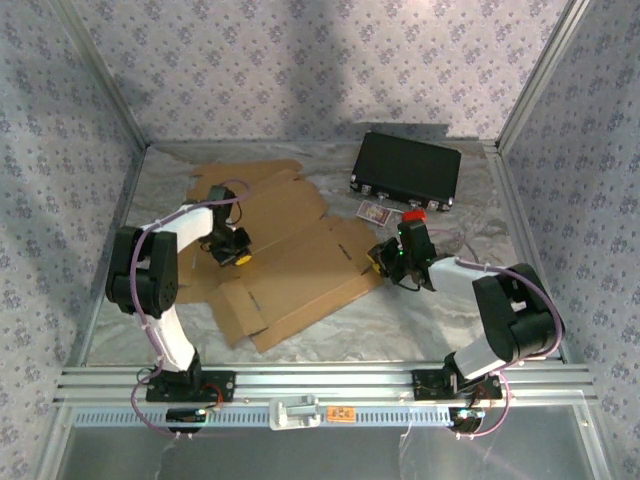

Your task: Fold the paper box

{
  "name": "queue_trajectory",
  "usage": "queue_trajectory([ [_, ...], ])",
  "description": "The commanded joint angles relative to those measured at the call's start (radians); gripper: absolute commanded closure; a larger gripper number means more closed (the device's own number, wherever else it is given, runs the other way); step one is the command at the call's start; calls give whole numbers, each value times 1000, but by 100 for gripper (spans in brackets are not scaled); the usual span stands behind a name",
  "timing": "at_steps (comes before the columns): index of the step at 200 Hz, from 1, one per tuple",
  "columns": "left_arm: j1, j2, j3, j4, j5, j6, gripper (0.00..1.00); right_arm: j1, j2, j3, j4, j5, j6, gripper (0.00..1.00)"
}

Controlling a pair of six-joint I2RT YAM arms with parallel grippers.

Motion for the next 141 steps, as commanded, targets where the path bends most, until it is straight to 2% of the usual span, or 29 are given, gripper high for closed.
queue_trajectory([
  [1,-19,26,53,-67,-72,24,91,11,-3,31,-23,20,74,98],
  [15,-38,0,100,-113,-126,27,86,22,-34,63,-84,44,110,100],
  [35,-90,-60,204,-211,-250,21,66,32,-67,141,-197,64,152,100],
  [49,-151,-115,288,-276,-350,19,56,38,-71,206,-256,67,201,100],
  [63,-230,-166,364,-322,-441,35,51,41,-65,289,-338,70,237,100],
  [101,-447,-281,477,-451,-652,124,48,41,-25,518,-542,90,299,100],
  [126,-570,-386,430,-461,-737,232,45,23,42,673,-595,52,314,100],
  [141,-611,-453,355,-441,-737,286,45,8,94,766,-632,18,301,100],
])
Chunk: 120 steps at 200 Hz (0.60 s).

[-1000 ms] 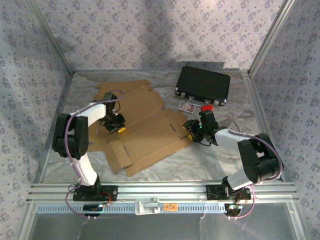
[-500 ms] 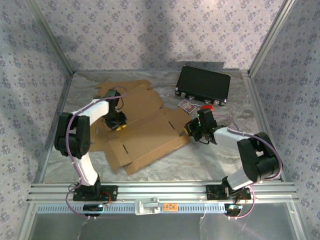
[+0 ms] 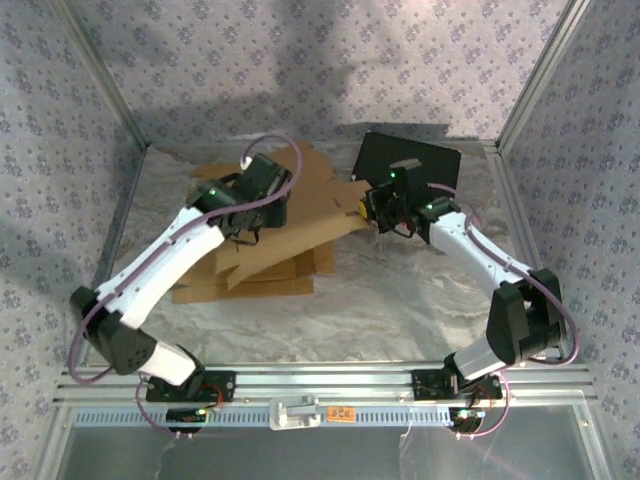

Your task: Fold the paper box

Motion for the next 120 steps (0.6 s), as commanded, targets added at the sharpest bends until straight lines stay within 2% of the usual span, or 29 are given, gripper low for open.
queue_trajectory([
  [1,-55,-83,-90,-74,-109,129,45,-23,80,144,-123,-33,29,100],
  [32,-124,-259,-288,46,-108,206,43,-52,161,284,-173,-89,23,100],
  [57,-147,-396,-465,187,-84,243,42,-68,201,350,-184,-129,46,100],
  [75,-167,-467,-572,280,-110,299,39,-79,215,390,-215,-139,47,100],
  [97,-168,-456,-617,316,-169,348,37,-96,222,416,-235,-155,49,100],
  [120,-165,-353,-588,311,-303,372,37,-108,224,424,-247,-174,52,100],
])
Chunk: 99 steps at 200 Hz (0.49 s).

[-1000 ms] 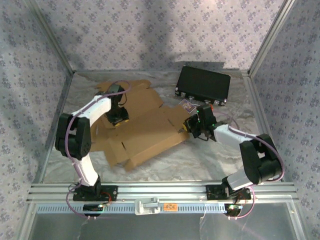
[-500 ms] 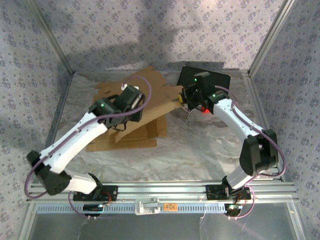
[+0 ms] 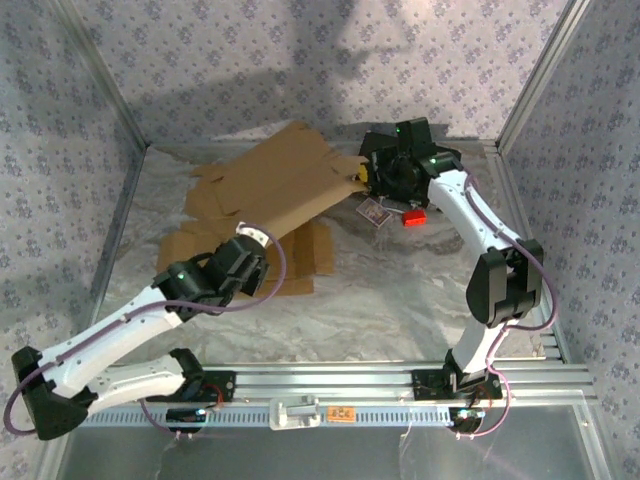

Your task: Fold the paper box

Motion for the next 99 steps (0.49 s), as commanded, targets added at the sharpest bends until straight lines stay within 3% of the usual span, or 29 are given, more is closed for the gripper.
queue_trajectory([
  [1,-3,88,24,74,-154,70,37,-15,14,41,-58,-39,21,100],
  [37,-2,222,62,138,-194,138,38,-28,9,46,-77,-51,22,100],
  [71,6,246,35,199,-222,191,41,-36,9,48,-81,-62,31,100],
  [88,22,247,32,216,-234,213,51,-43,9,53,-82,-62,27,100],
  [99,36,249,32,221,-221,229,66,-47,8,54,-82,-64,25,100],
])
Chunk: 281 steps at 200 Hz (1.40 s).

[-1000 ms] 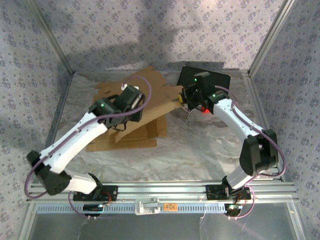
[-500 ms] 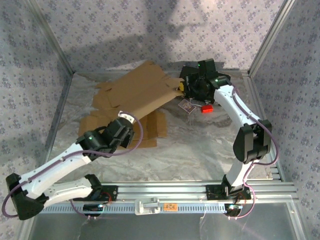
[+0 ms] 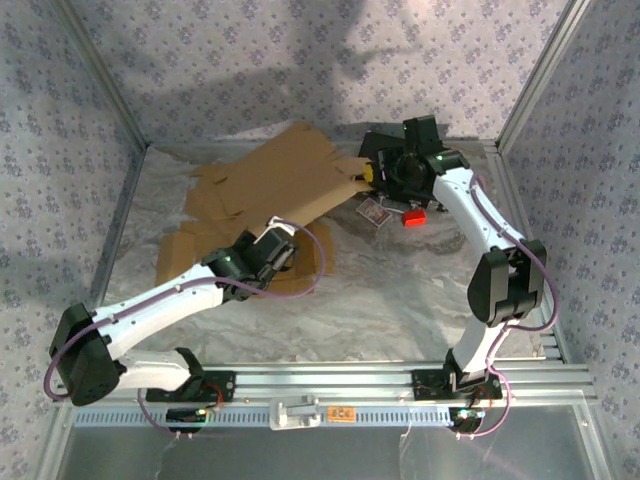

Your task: Fold the paper box

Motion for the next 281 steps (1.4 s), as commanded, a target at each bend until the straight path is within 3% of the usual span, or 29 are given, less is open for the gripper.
queue_trajectory([
  [1,27,-3,21,48,-37,56,68,-13,9,39,-29,-23,10,100],
  [18,40,-8,27,59,4,97,100,-18,8,41,-54,-29,9,100],
  [46,44,-44,65,84,88,160,100,-16,9,61,-38,-23,-28,100],
  [67,61,-66,123,67,118,158,100,-15,-18,123,-103,20,-132,69],
  [83,87,-46,205,-8,159,125,100,-22,-92,136,-161,123,-209,51],
  [101,102,-18,279,-56,231,113,100,-30,-192,126,-197,237,-239,38],
  [127,122,59,429,-189,310,88,100,-1,-293,141,-295,359,-278,36],
  [166,132,207,648,-380,321,58,100,240,-381,167,-352,652,-200,35],
  [201,132,280,763,-449,315,49,100,333,-257,307,-398,618,-149,35],
  [237,123,323,830,-486,296,33,100,364,-88,465,-428,527,-99,36],
  [281,95,361,876,-514,266,21,100,387,29,557,-448,480,-48,45],
])
